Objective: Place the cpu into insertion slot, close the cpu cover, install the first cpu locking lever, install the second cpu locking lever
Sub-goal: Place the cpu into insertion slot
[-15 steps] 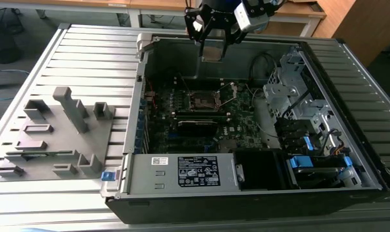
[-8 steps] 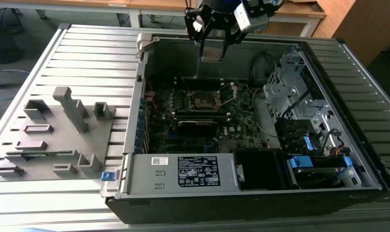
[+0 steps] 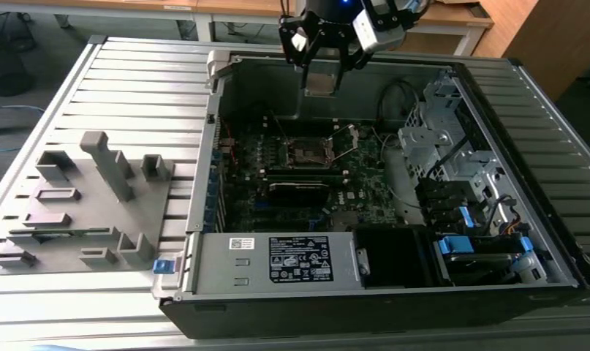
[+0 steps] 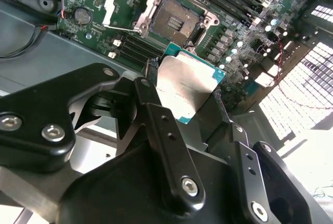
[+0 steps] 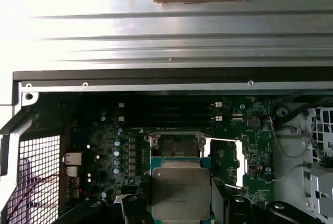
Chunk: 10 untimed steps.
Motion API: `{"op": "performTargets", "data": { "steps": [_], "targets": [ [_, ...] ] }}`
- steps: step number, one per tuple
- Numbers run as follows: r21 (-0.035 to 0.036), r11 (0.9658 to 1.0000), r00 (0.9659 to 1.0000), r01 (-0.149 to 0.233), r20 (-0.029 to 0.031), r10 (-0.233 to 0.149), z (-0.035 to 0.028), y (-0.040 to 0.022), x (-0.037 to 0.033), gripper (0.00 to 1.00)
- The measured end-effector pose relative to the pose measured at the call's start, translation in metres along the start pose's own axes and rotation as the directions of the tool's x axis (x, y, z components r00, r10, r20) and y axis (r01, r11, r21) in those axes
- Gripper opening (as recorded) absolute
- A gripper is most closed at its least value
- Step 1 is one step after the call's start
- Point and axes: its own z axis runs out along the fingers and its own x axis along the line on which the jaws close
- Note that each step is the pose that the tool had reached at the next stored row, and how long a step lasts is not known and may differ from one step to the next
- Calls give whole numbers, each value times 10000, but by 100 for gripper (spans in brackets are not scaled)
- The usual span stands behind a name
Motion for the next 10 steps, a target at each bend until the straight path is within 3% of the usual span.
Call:
{"op": "performTargets", "data": {
  "steps": [5, 10],
  "targets": [
    [-1, 10000, 10000, -1, 7, 1, 68, -6, 0, 54],
    [-3, 10000, 10000, 16, 69, -16, 134, -12, 13, 54]
  ]
}}
